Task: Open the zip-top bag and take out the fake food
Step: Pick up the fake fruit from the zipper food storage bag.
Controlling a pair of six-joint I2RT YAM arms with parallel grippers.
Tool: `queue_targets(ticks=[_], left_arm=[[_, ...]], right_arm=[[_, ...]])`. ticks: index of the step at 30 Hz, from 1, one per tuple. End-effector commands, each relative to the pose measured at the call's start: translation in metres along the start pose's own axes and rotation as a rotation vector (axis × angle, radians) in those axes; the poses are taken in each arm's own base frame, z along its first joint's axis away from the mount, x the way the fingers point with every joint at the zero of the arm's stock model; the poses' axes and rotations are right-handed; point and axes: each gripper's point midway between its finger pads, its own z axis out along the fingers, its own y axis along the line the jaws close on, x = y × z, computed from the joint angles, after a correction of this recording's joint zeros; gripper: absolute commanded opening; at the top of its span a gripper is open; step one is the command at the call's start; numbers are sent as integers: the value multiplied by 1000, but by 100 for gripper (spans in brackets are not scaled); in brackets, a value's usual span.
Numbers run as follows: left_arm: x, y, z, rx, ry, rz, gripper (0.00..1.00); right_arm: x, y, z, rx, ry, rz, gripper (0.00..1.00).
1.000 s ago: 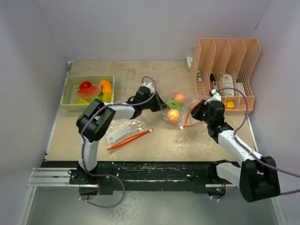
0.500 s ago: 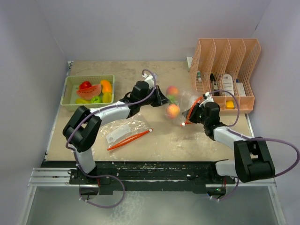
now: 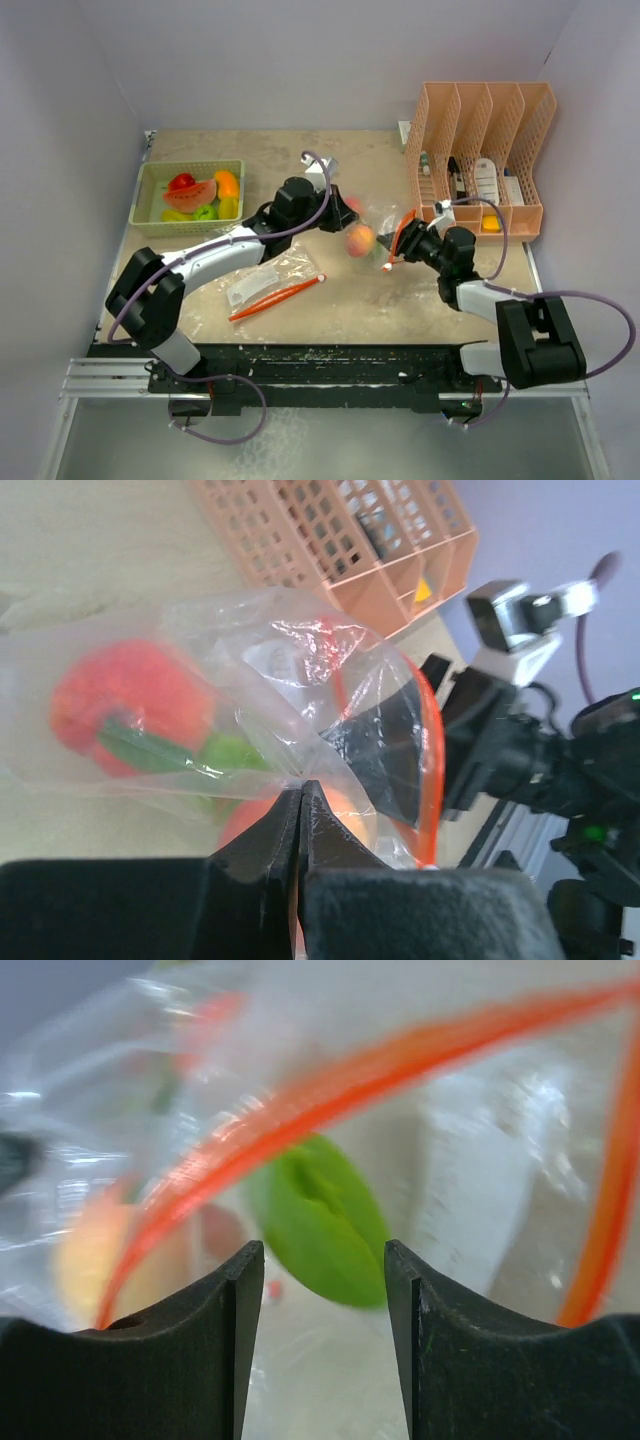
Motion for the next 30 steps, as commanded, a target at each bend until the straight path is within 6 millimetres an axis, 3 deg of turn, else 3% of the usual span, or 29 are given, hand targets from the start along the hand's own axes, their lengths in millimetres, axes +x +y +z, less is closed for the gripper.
queue_targets(ticks=[1, 4, 8, 13, 19, 23, 25, 27, 30], left_arm=[[26, 30, 7, -77, 43, 15, 0], [31, 34, 8, -83, 49, 5, 0], [26, 42, 3, -136, 38, 33, 0], [33, 57, 1, -197, 63, 51, 0], [59, 78, 4, -239, 115, 28, 0], [71, 85, 9, -244, 136, 13, 0], [76, 87, 12, -241, 146, 6, 0], [80, 89, 15, -240, 155, 2, 0], [84, 93, 16, -248, 165, 0, 0]], right_arm=[[-7, 95, -21, -536, 36, -81, 55], [-10, 124, -42, -723, 25, -61, 56], [-9, 127, -44, -750, 29, -40, 57], [-3, 94, -20, -574, 31, -51, 59], [5, 33, -1, -215, 73, -151, 32], [-2, 12, -8, -65, 52, -230, 12], [-2, 11, -13, -49, 57, -239, 9], [-1, 19, -18, -80, 52, -233, 14], [-6, 29, -27, -101, 13, -225, 45]])
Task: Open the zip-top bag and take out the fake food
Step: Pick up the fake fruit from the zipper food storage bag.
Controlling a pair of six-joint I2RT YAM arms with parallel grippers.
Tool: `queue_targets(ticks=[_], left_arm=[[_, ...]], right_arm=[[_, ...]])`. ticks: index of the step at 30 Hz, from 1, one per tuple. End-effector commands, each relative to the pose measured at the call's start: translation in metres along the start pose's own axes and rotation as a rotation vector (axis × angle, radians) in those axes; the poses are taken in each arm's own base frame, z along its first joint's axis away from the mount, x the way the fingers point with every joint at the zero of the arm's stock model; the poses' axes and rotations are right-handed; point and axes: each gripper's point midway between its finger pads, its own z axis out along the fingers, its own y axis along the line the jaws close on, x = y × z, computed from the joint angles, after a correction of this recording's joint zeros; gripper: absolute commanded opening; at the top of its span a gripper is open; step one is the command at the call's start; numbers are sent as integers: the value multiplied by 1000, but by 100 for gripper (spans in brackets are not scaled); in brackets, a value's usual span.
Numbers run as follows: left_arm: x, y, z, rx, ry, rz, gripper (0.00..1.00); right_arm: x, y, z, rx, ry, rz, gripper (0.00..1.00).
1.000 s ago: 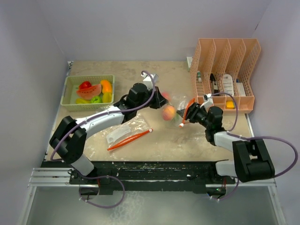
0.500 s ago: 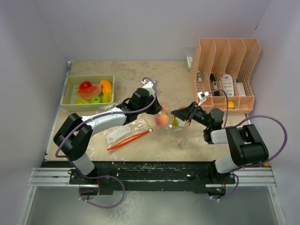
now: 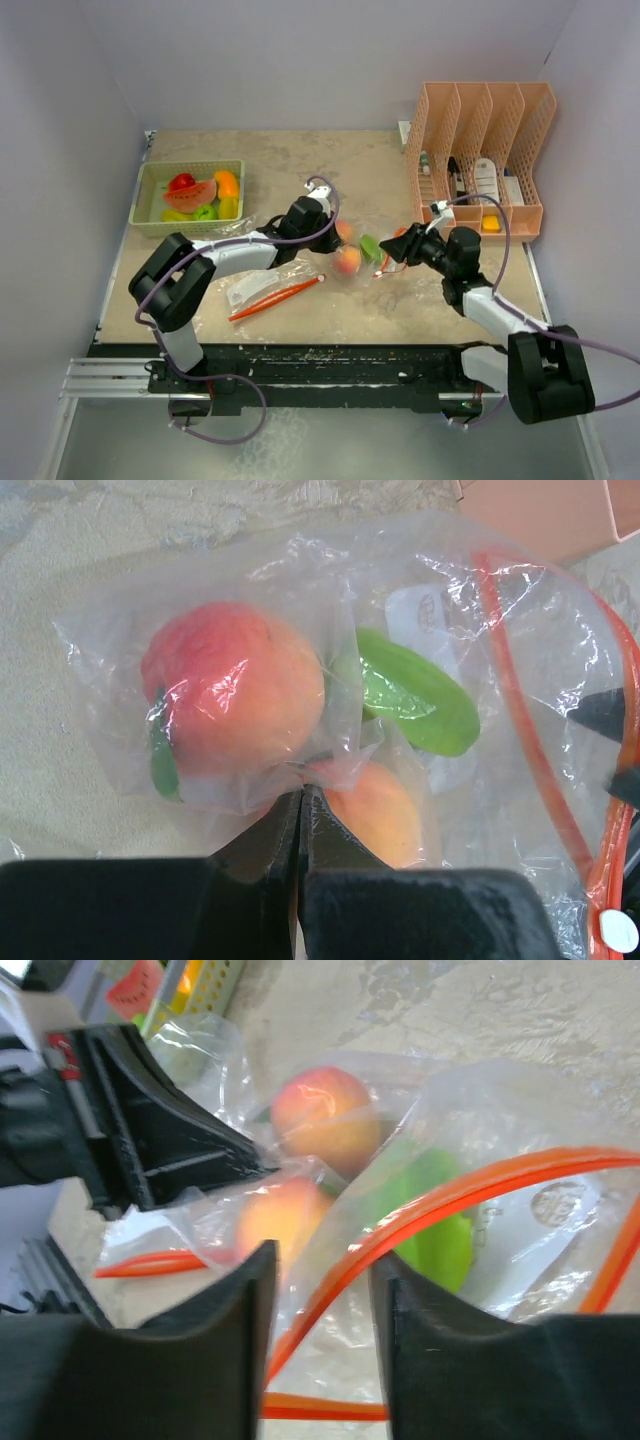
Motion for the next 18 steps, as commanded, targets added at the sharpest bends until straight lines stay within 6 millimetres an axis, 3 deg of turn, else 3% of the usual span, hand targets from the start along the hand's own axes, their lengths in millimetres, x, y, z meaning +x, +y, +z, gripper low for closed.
queue_targets(ticks=[1, 3, 4, 11, 18], left_arm=[[-5, 0, 5, 10, -25, -1, 0], [-1, 3, 6, 3, -17, -1, 0], [0, 4, 7, 0, -16, -1, 0], [5, 7, 12, 2, -3, -13, 0], [5, 7, 12, 11, -1, -17, 0]], right_arm=[[-11, 6, -13, 21, -47, -43, 51], [-19, 9, -21, 45, -97, -34, 58], [-22, 7, -25, 70, -116, -23, 57], [-28, -31, -55, 352, -221, 83, 35], [-11, -40, -34, 333, -125, 104, 13]])
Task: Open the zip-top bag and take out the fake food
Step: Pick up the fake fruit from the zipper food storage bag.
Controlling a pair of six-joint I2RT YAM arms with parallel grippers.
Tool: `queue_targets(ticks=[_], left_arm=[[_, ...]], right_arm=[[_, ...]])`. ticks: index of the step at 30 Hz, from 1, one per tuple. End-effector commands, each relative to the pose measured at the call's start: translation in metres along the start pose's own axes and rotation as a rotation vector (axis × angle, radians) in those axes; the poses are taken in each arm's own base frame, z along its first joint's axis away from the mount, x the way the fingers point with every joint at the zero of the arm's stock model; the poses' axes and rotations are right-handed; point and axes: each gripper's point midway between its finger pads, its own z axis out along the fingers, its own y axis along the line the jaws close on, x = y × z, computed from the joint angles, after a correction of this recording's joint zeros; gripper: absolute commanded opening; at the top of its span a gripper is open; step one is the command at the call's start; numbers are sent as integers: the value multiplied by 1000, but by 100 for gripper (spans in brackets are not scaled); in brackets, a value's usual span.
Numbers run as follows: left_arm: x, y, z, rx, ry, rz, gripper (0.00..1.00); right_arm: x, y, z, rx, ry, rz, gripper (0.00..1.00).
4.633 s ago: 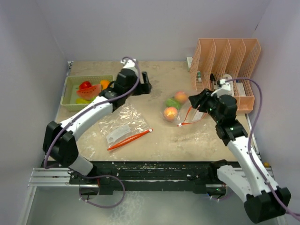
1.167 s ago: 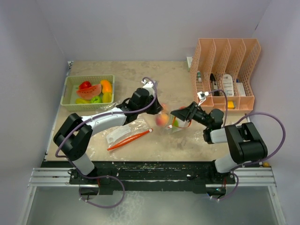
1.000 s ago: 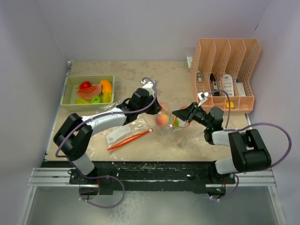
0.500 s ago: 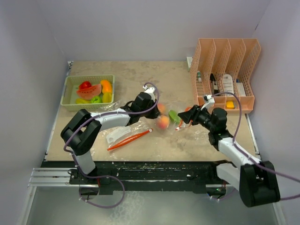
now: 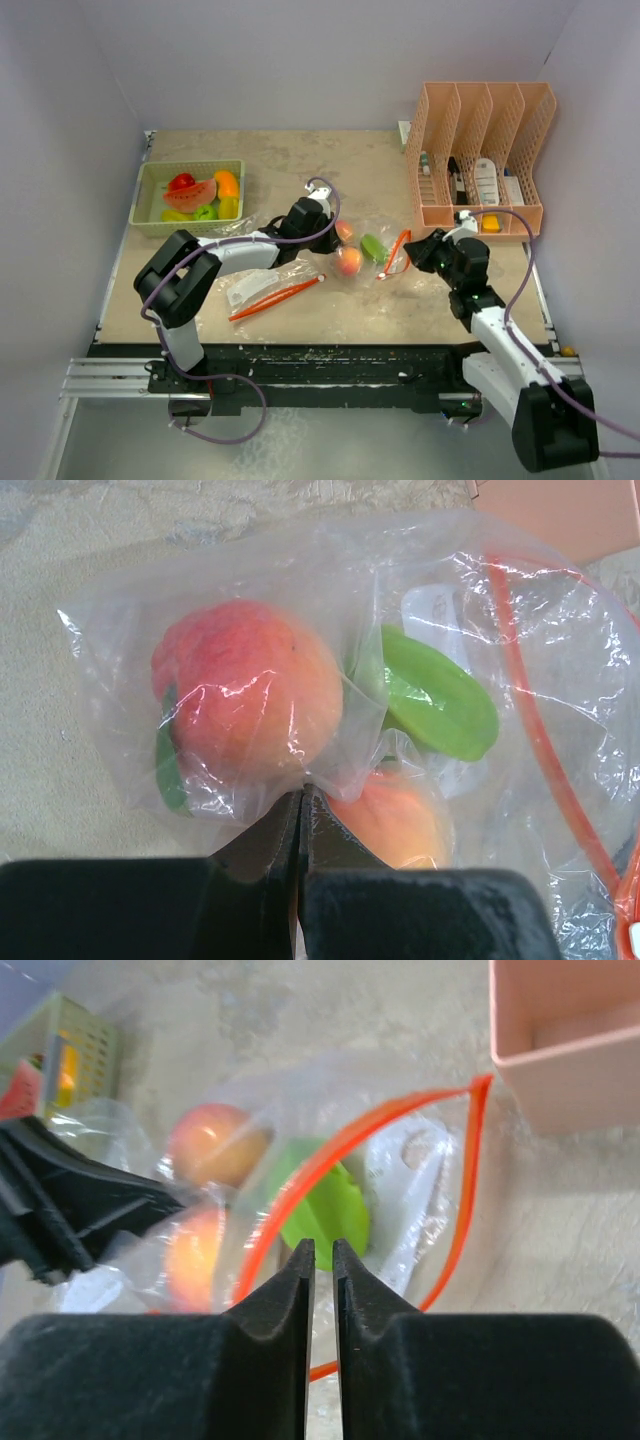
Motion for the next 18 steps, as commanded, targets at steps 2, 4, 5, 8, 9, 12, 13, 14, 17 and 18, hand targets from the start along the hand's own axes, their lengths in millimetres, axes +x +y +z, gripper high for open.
queue_targets(ticks=[2, 4, 5, 8, 9, 12, 13, 14, 17, 18], left_arm=[[-3, 0, 1, 15, -15, -13, 0], [-3, 0, 0, 19, -16, -15, 0], [-3, 0, 0, 21, -18, -16, 0], [-4, -1, 0, 26, -19, -18, 0], [-4, -1, 0, 28, -18, -18, 0], [-4, -2, -1, 33, -18, -19, 0], [-3, -2, 0, 33, -15, -19, 0], [-3, -2, 0, 35, -15, -20, 0], [-2, -2, 0, 36, -12, -21, 0], [-1, -2, 1, 37, -10, -22, 0]], right_arm=[[13, -8, 21, 13, 65, 15, 7], [19, -9, 30, -5, 98, 8, 4], [22, -9, 33, -15, 116, -7, 4], [15, -4, 48, -53, 106, -41, 12], [13, 1, 52, -78, 102, -45, 19], [12, 11, 62, -143, 115, -51, 44], [12, 13, 66, -156, 123, -54, 48], [13, 13, 70, -161, 134, -58, 51], [20, 13, 80, -179, 164, -71, 56], [25, 12, 85, -181, 182, -78, 57]])
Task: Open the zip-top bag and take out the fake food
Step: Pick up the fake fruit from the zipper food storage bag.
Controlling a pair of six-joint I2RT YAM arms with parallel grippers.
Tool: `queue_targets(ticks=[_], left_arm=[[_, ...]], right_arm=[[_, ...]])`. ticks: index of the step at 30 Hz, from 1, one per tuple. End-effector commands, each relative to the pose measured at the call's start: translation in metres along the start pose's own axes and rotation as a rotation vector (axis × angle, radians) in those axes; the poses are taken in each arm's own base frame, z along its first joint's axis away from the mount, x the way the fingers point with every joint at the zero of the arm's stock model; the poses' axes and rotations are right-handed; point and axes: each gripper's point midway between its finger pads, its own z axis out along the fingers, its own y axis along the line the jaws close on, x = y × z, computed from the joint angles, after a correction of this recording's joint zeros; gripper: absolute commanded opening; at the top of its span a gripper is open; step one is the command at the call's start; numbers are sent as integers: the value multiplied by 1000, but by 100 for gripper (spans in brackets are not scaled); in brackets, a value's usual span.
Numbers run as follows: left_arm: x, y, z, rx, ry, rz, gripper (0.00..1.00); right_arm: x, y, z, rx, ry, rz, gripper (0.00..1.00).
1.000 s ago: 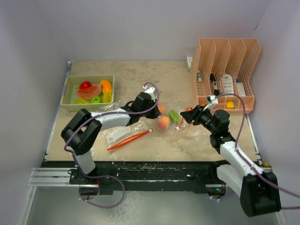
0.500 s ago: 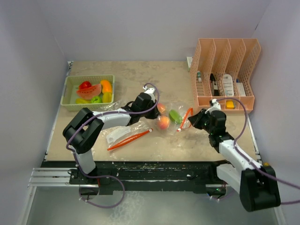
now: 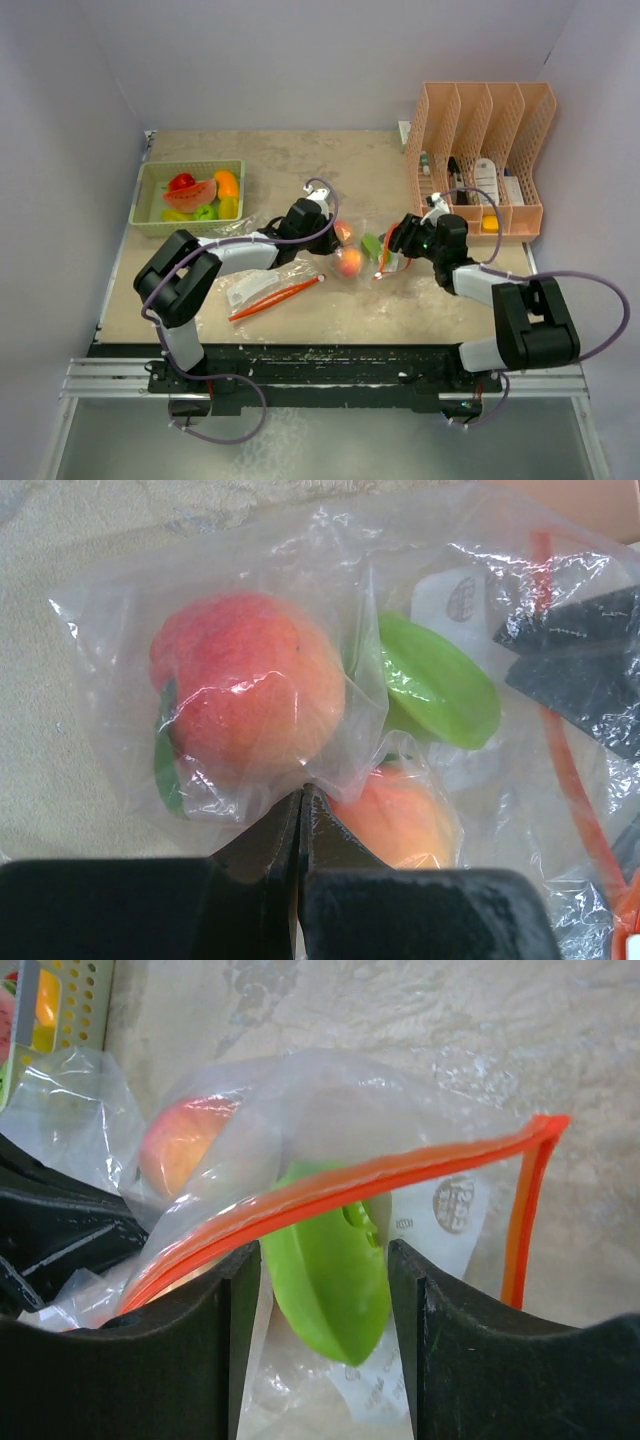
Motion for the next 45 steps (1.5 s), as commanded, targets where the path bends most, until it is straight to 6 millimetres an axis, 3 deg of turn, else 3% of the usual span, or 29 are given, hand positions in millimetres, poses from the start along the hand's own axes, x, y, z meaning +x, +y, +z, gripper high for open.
queue_targets(ticks=[1, 6, 10, 18, 23, 32, 36, 41, 45], left_arm=[[-5, -4, 1, 29, -20, -2, 0], [-4, -4, 4, 34, -12, -4, 0], [-2, -3, 4, 30, -6, -4, 0], [-5, 2, 2, 24, -12, -35, 0], [-6, 6, 4, 26, -18, -72, 0], [-4, 11, 3, 27, -26, -122, 0], [-12, 11, -2, 31, -43, -127, 0], [-20, 9, -8, 36, -59, -126, 0], [-28, 7, -18, 26, -79, -114, 8]], right_arm=[[-14, 19, 20, -105, -7, -89, 57], [17, 16, 47, -116, 91, -96, 59], [32, 19, 54, -105, 110, -122, 59], [32, 21, 33, -65, 112, -130, 23], [10, 28, 6, -13, 46, -141, 14], [-40, 19, -57, 194, -89, -137, 13], [-72, 42, -84, 179, -188, -151, 14], [-88, 71, -94, 106, -177, -171, 15], [-106, 92, -110, 63, -220, -179, 15]])
